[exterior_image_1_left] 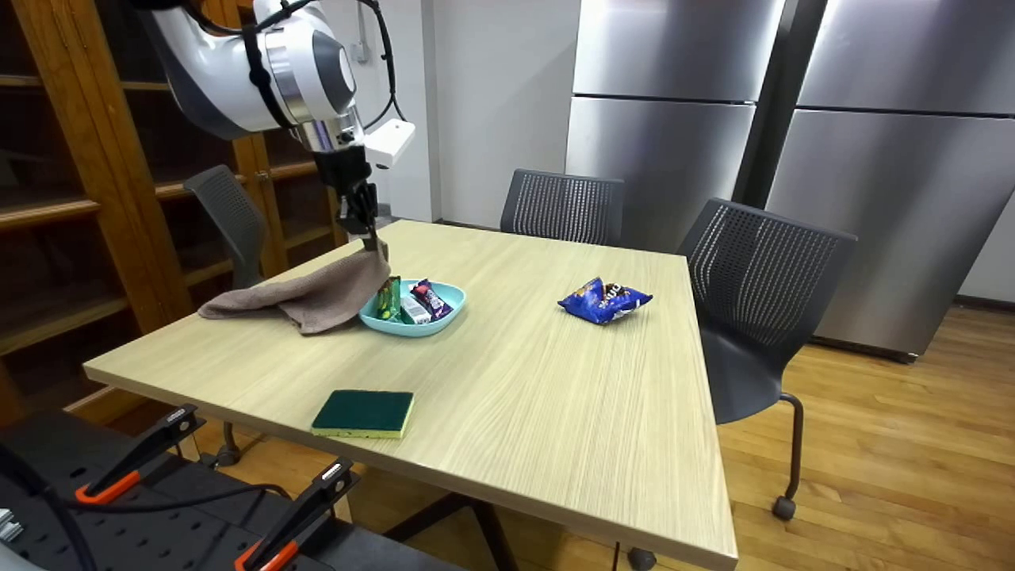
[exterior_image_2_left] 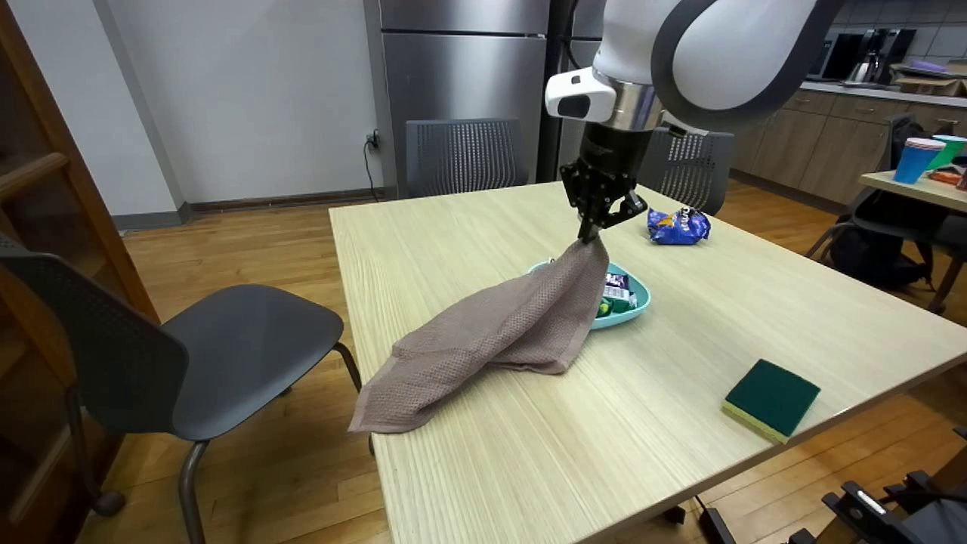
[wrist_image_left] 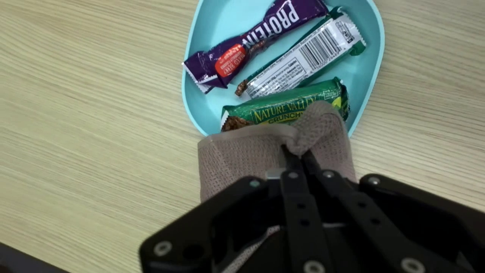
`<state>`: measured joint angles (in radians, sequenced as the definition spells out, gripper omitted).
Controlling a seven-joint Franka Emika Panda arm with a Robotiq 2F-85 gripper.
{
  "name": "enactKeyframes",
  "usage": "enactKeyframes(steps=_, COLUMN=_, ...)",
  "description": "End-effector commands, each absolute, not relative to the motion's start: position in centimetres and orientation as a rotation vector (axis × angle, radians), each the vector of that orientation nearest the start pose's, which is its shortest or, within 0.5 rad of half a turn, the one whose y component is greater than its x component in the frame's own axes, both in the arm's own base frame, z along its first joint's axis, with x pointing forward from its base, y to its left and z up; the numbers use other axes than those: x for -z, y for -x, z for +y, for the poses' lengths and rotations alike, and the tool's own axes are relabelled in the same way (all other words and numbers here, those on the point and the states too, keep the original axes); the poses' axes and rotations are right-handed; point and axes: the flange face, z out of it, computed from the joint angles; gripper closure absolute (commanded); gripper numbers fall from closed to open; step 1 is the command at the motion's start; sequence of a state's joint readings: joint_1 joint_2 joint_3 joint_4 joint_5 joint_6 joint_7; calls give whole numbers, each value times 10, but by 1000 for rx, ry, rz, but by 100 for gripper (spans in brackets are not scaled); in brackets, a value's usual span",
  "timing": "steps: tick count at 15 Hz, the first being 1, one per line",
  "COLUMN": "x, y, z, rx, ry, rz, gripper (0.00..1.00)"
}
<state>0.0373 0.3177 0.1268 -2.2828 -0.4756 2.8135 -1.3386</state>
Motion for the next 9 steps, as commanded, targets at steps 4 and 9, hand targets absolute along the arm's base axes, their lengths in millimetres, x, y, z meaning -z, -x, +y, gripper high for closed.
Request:
enactKeyframes(steps=4, x=-245, y=-541, z=76, rx=-70, ry=-1799, rz=2225, gripper=99)
enactKeyframes(steps=9, x=-245, y=-552, z=51, rx=-18, ry=-1876, rz=2144, gripper=99)
